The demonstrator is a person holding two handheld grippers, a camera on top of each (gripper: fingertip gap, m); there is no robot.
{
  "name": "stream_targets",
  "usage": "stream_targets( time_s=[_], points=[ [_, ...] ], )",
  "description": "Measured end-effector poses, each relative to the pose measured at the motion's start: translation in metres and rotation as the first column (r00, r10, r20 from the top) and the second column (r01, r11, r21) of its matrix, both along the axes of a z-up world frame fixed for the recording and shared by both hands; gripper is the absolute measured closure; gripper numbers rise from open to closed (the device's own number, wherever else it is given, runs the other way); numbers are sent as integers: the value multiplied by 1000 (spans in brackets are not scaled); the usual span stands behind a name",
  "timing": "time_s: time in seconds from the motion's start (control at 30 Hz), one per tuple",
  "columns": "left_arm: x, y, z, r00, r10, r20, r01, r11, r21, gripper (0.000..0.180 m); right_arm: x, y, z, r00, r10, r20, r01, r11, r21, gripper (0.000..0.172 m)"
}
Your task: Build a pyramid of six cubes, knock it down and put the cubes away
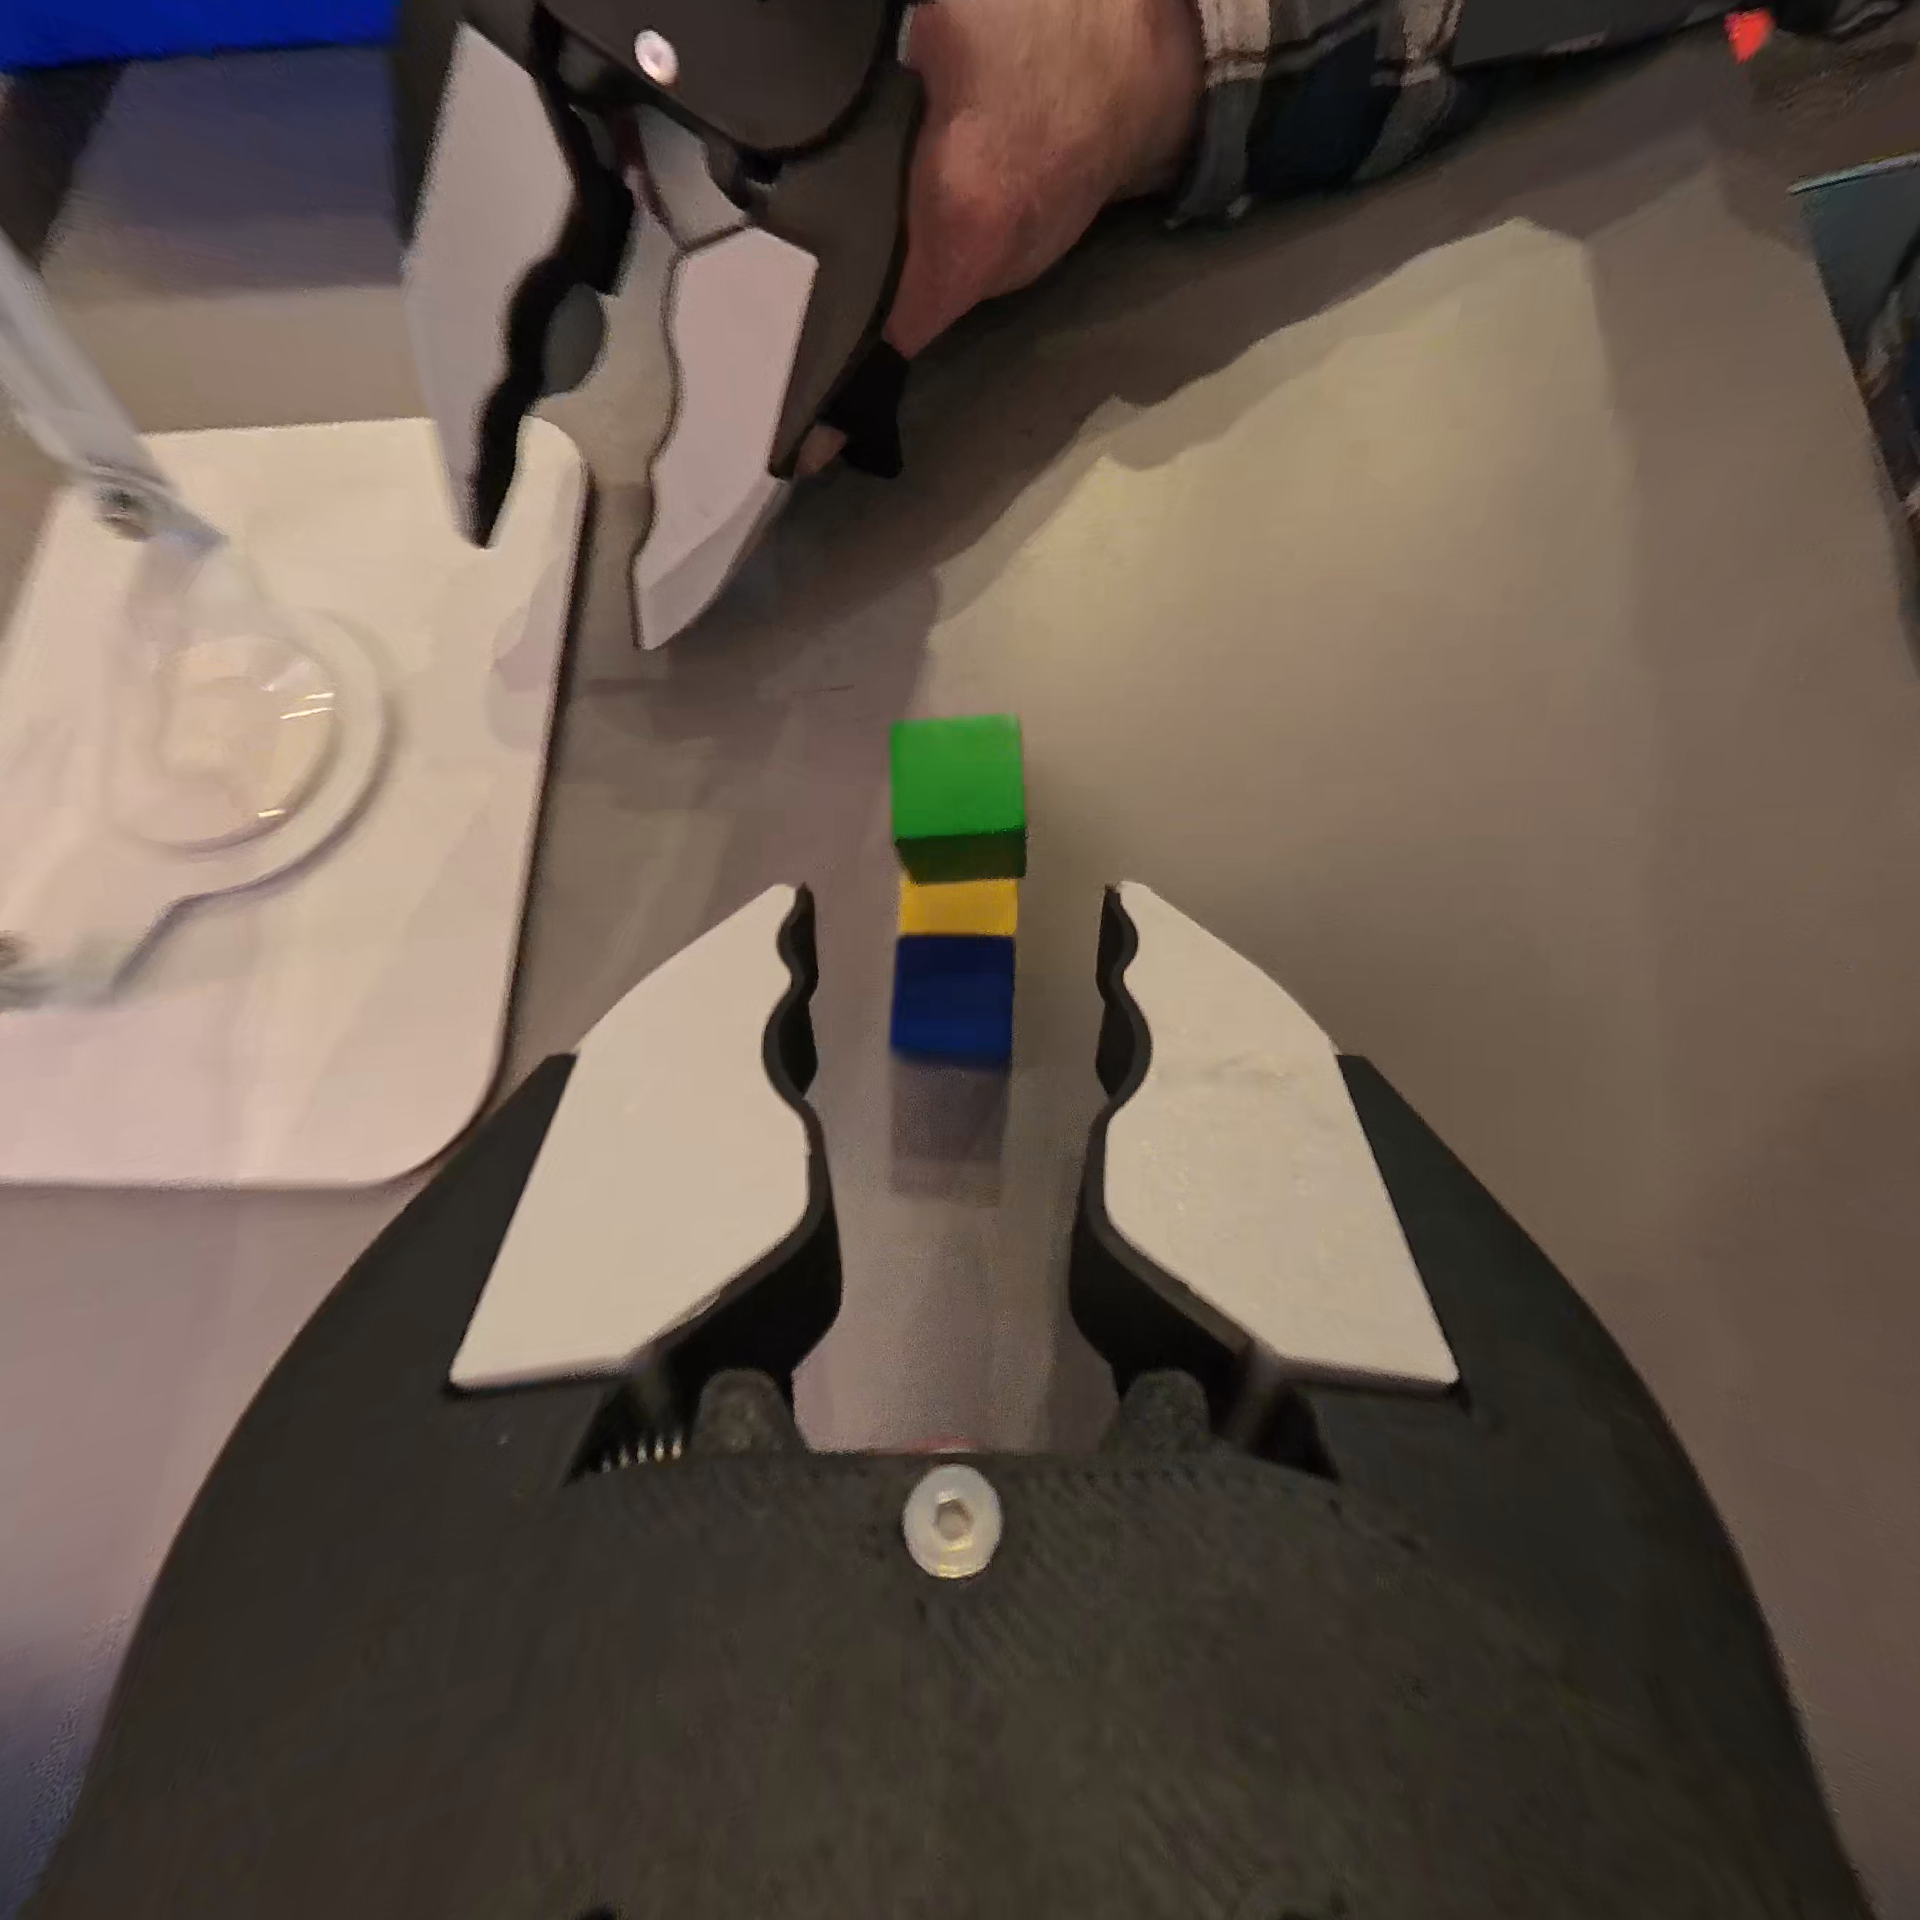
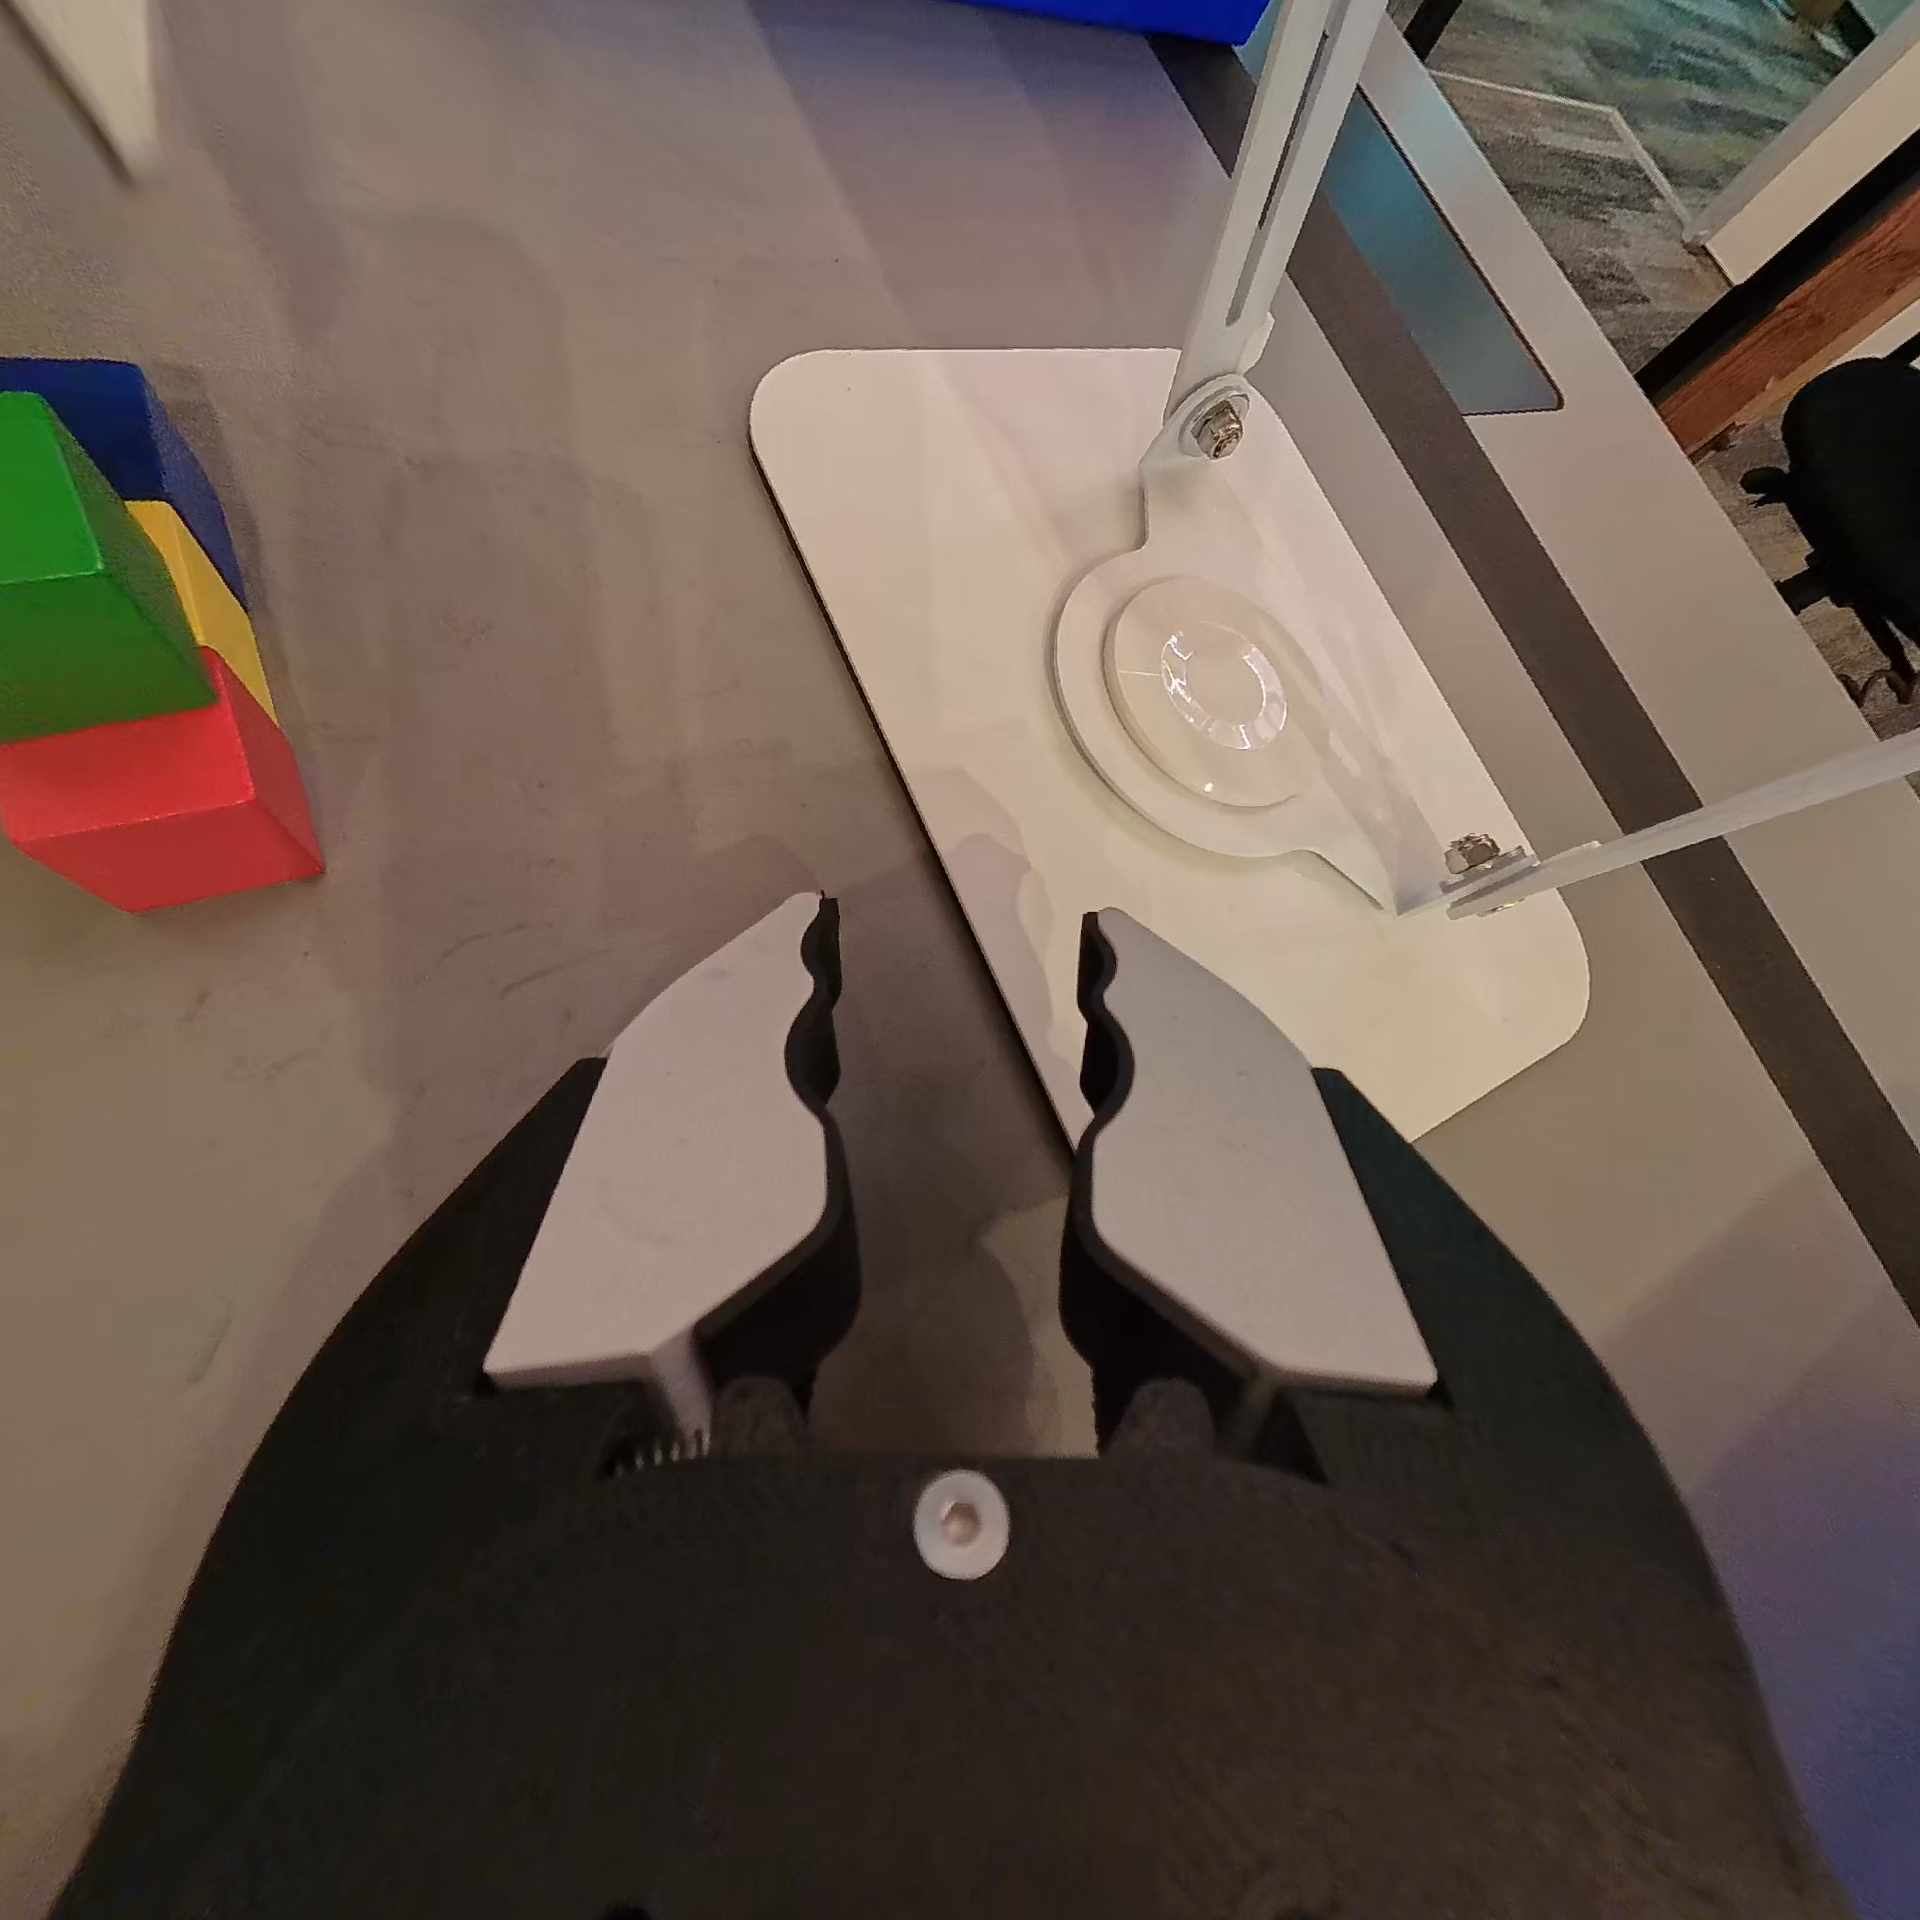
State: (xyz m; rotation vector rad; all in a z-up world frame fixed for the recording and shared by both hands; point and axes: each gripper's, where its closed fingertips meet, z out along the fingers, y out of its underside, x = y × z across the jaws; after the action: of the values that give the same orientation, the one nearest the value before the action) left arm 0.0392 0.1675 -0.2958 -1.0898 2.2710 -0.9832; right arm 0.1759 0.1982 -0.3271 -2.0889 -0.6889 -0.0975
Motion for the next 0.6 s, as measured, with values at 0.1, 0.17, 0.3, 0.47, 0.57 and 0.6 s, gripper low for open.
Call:
stream_targets(
  time_s=[0.1,0.17,0.3,0.47,0.57,0.6],
  points=[
    [-19,40,31,992,110,67,-117,987,112,131,0,0,0,1000,0,0,0,1000,0,128],
    [-33,80,58,966,223,131,-242,958,156,135,0,0,0,1000,0,-1,0,1000,-1,128],
    [-63,168,100,889,406,212,-446,874,193,145,0,0,0,1000,-1,-2,1,1000,-2,128],
    [-85,273,94,814,563,145,-579,767,276,144,0,0,0,1000,0,-3,0,1000,-3,128],
    [-84,318,72,791,607,68,-591,733,337,142,0,0,0,1000,0,-5,0,1000,-5,128],
    [-83,331,62,786,617,34,-582,721,376,142,0,0,0,1000,0,-6,0,1000,-6,128]
  ],
)
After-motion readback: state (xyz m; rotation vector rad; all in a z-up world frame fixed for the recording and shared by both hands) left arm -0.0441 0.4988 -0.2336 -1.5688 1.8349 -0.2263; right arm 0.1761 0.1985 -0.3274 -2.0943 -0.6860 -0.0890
